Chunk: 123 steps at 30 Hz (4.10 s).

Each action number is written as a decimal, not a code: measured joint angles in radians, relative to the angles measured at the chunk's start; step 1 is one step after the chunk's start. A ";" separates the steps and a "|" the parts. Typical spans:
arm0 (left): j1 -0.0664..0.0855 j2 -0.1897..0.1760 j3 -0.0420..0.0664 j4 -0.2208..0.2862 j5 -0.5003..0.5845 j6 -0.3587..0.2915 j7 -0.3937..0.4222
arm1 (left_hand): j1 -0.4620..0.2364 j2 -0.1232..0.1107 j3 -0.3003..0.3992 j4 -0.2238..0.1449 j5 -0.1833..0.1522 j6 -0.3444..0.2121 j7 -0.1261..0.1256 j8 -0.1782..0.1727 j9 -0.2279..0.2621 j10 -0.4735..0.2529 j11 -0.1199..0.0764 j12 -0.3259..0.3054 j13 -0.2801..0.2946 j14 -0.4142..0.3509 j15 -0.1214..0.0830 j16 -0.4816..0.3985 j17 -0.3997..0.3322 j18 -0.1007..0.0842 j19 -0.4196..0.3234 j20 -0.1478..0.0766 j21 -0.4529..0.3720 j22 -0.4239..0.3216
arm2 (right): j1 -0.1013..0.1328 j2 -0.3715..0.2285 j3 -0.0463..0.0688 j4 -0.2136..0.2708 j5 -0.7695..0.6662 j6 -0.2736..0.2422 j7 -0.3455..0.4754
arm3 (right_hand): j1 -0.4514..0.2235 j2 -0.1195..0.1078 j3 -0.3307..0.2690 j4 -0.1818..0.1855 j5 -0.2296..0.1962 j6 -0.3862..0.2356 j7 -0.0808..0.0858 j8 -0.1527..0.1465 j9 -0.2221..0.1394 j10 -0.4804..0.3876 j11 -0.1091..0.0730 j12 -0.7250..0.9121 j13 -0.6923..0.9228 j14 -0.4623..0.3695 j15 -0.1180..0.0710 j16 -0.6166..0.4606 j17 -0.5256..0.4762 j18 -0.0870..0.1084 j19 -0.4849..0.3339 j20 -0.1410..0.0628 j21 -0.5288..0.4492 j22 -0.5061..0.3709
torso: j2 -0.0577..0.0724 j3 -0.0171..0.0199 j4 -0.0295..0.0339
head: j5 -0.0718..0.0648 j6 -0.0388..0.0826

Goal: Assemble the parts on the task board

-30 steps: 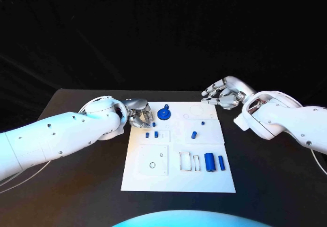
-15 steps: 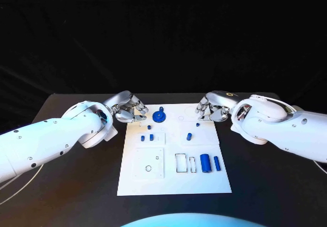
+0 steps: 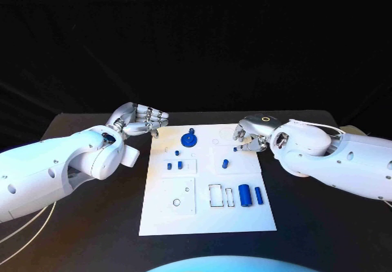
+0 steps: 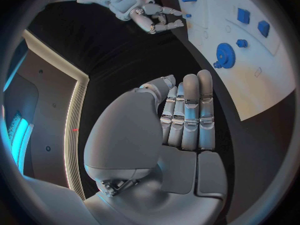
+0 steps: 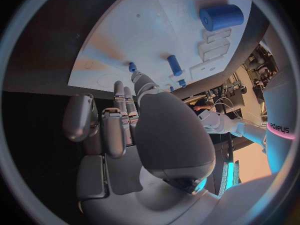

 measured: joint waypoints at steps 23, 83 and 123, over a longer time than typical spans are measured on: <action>0.000 -0.014 -0.001 0.012 0.255 0.070 0.061 | 0.004 0.004 0.008 -0.014 0.000 -0.011 0.010 0.000 0.000 -0.009 0.009 0.006 0.000 -0.006 0.006 -0.012 -0.007 -0.001 -0.005 0.002 -0.004 -0.004 | -0.027 0.040 -0.001 -0.022 -0.033 0.023 -0.019 | 0.028 -0.028 0.187 -0.025 0.079 0.035 0.001 -0.002 0.008 0.041 -0.002 -0.012 -0.038 0.000 0.000 0.013 0.000 0.000 0.011 -0.004 0.023 0.003 | 0.000 0.0012 -0.0008 | 0.005 -0.009; 0.000 -0.021 -0.001 0.007 0.267 0.091 0.030 | 0.008 0.008 0.003 -0.031 0.000 -0.022 0.021 0.000 0.000 -0.031 0.016 0.011 -0.002 -0.014 0.008 -0.020 -0.014 -0.009 -0.012 0.009 -0.012 -0.006 | -0.047 0.038 0.000 -0.015 -0.035 -0.033 -0.029 | -0.043 -0.029 0.351 -0.105 -0.003 0.086 -0.015 0.006 0.037 0.087 -0.010 -0.027 -0.063 0.000 -0.008 0.025 -0.001 -0.010 0.027 -0.012 0.074 0.003 | -0.003 0.0008 -0.0005 | 0.006 -0.019; 0.000 0.023 -0.002 -0.008 0.267 0.103 0.022 | 0.008 0.008 0.003 -0.036 0.000 -0.025 0.024 0.000 0.000 -0.034 0.019 0.011 -0.003 -0.015 0.008 -0.024 -0.016 -0.010 -0.012 0.009 -0.012 -0.006 | -0.121 0.155 0.001 0.171 0.021 -0.125 0.021 | -0.065 -0.035 0.355 -0.109 -0.011 0.084 -0.016 0.007 0.040 0.095 -0.012 -0.031 -0.067 0.000 -0.008 0.029 0.000 -0.009 0.034 -0.012 0.082 0.002 | -0.004 -0.0034 0.0065 | 0.117 -0.042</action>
